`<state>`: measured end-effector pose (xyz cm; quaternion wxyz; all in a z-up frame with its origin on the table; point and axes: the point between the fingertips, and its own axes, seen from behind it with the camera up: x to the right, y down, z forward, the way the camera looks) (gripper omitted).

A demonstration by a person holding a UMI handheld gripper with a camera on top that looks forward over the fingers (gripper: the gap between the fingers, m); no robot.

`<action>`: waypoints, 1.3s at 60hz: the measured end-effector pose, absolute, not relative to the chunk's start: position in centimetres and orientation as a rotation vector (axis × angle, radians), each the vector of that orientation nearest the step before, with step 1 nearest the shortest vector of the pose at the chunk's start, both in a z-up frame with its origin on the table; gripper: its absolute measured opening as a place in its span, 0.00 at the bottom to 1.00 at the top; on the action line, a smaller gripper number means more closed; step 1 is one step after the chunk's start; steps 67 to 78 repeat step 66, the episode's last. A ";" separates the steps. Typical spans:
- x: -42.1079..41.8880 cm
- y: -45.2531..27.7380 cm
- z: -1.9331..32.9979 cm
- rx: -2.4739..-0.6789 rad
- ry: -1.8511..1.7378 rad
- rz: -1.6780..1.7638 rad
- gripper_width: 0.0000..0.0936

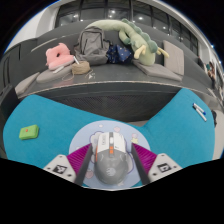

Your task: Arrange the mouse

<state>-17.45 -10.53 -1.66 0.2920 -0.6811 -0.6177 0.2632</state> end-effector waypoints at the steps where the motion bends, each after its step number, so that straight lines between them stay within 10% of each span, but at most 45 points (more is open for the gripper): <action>1: -17.4 -10.2 -1.5 -1.809 -1.642 0.689 0.86; 32: 0.3 -5.5 14.2 -1.800 -1.673 0.688 0.91; 78: 10.8 -1.9 13.1 -1.835 -1.740 0.614 0.91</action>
